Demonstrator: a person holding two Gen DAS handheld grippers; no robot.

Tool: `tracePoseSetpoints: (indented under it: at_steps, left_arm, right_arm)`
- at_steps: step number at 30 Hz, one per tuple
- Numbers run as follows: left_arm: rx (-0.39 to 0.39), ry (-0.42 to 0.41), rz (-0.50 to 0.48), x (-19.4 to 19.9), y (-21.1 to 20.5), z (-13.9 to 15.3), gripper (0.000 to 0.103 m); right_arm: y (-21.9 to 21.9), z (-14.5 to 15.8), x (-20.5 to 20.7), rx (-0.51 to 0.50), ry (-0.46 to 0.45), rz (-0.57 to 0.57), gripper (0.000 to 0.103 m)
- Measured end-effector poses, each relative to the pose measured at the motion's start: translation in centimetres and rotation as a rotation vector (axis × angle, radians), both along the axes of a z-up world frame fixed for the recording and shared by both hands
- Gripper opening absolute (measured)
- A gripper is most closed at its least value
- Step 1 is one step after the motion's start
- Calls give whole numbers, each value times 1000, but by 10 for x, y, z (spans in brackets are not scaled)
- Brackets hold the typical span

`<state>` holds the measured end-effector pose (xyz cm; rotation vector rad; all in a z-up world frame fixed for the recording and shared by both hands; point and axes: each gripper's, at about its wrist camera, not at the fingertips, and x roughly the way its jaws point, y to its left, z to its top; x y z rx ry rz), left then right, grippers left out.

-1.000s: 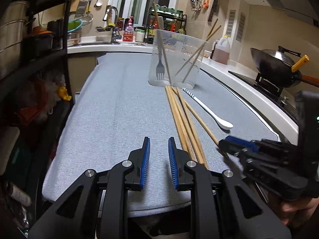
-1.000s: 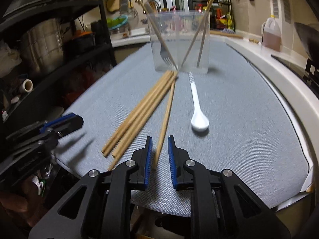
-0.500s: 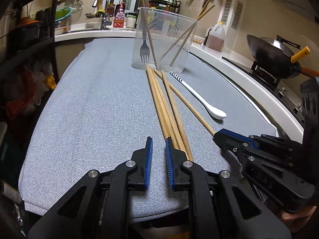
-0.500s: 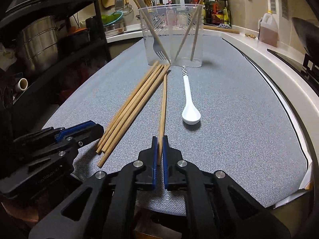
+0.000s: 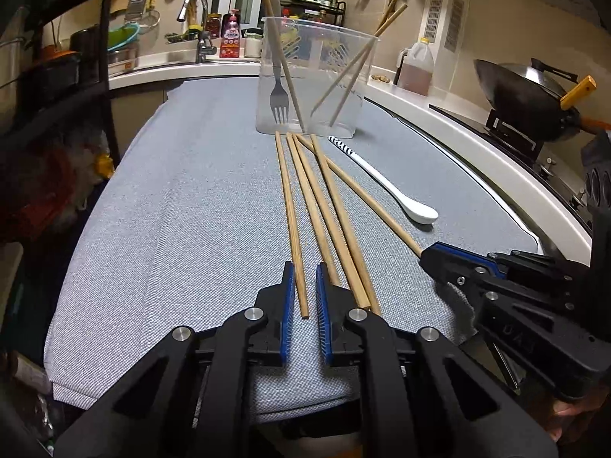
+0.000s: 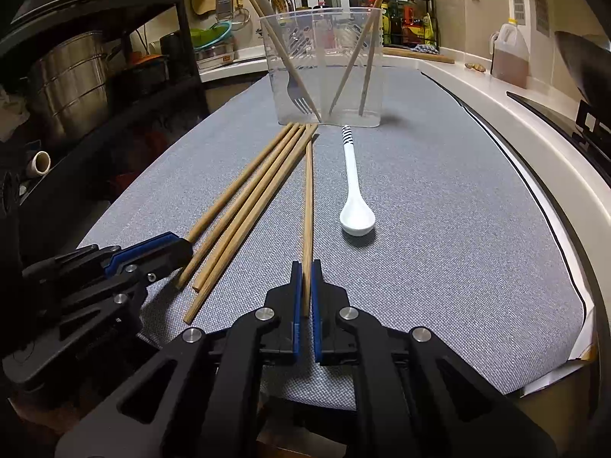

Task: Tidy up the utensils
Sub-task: 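Close the left tool on two chopsticks while the right tool holds its chopstick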

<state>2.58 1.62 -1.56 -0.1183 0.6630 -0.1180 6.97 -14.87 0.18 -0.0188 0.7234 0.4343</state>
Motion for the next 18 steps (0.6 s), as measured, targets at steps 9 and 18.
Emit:
tracePoseSetpoints:
  at_steps: [9, 18]
  left_arm:
    - [79, -50, -1, -3, -8, -2, 7]
    - [71, -76, 43, -20, 8, -2, 5]
  right_arm:
    - [0, 0, -1, -9, -14, 4, 5]
    - [-15, 2, -6, 2, -29, -58, 5]
